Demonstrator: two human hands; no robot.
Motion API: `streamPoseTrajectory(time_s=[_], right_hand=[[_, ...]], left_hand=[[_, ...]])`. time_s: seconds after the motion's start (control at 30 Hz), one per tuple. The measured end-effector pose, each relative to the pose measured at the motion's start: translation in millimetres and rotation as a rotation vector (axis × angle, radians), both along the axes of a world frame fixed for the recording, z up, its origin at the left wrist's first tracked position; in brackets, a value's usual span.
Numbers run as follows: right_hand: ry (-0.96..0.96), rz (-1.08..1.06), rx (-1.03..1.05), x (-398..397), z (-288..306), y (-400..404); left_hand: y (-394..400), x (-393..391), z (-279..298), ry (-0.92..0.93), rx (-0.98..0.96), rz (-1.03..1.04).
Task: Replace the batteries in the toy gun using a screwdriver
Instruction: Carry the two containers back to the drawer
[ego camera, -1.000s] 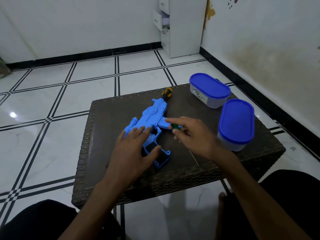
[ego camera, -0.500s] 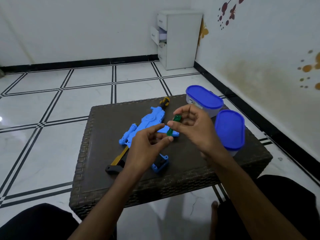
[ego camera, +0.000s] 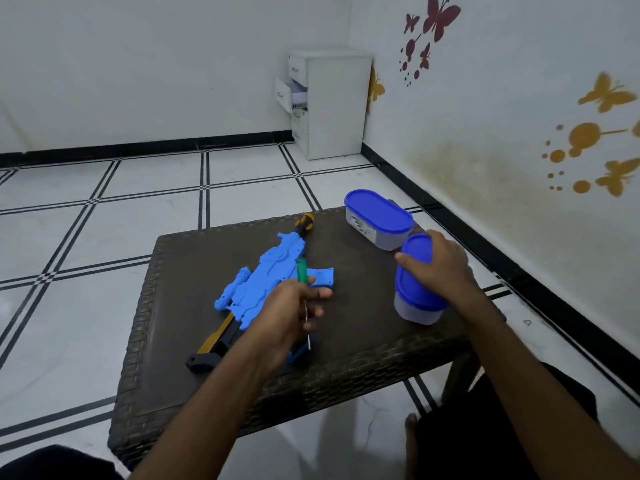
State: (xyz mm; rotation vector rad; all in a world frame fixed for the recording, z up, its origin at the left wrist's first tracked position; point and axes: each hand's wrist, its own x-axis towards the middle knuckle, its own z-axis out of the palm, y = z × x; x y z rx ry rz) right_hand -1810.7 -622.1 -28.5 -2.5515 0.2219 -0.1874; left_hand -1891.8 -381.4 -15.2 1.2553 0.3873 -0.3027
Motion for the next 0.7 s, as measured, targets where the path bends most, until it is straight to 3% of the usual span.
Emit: streamPoseTrajectory(time_s=[0.07,0.27,0.53,0.7], right_hand=[[0.059,-0.063,0.050,-0.3,-9.1,-10.2],[0.137,-0.213,0.523,-4.0,-25.4,-31.8],[0.216,-0.086,0.733,-16.1,-10.4,-31.3],[0.298,0.083,0.803,-27.2,6.2,-11.8]], left_hand=[[-3.5,5.6,2.2,0.009,-0.007,0.016],[-12.9,15.9,2.4,0.025,-0.006,0.020],[-24.7,17.3,4.0,-0.012,0.031,0.099],[-21.0,13.2,14.1,-0.057,0.178,0.067]])
